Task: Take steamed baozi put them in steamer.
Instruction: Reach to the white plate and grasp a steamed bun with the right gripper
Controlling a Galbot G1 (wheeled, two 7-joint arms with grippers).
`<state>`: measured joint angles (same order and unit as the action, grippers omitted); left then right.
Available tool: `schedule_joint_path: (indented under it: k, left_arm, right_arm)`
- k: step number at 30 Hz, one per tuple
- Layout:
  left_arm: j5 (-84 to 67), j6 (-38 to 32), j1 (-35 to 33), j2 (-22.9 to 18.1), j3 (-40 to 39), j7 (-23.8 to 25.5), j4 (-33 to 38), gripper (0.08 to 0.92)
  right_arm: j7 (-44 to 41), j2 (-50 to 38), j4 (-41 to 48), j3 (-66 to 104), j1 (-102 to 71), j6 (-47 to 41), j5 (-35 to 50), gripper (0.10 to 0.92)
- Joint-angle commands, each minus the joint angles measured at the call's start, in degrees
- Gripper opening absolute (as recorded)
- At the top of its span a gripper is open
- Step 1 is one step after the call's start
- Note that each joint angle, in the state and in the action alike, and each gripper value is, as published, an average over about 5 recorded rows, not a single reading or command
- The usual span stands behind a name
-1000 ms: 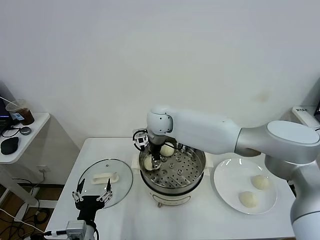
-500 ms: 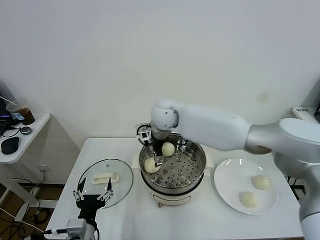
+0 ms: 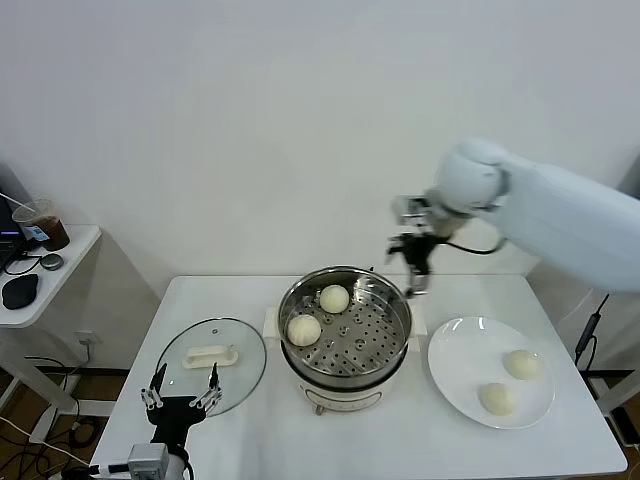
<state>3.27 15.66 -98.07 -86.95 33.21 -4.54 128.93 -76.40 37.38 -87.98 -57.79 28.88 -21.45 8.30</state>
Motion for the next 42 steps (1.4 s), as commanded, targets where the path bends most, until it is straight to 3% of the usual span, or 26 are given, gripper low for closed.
schedule_joint_path:
  k: [1, 8, 14, 28, 42]
  left_arm:
    - [0.0, 0.0, -0.5, 0.0, 0.0, 0.0, -0.1, 0.823]
    - [0.1, 0.1, -1.1, -0.2, 0.0, 0.0, 0.2, 0.823]
    - [0.2, 0.1, -1.6, -0.2, 0.1, 0.1, -0.1, 0.823]
    - [0.4, 0.2, -1.3, -0.6, 1.0, 0.1, -1.6, 0.823]
    - [0.6, 0.2, -1.3, -0.4, 0.7, 0.0, -2.2, 0.823]
  right_arm:
    - [-3.2, -16.7, -4.0, 1.7, -5.0, 9.8, -6.1, 0.823]
    - [-3.6, -21.3, -5.9, 11.4, -22.4, 10.4, -12.7, 0.823]
    - [-3.6, -19.2, -4.9, 19.1, -34.2, 10.3, -16.7, 0.823]
    - [-2.0, -12.5, 2.1, 31.4, -48.8, 10.0, -24.1, 0.823]
    - [1.2, -7.7, 6.4, 33.2, -51.8, 8.7, -26.9, 0.823]
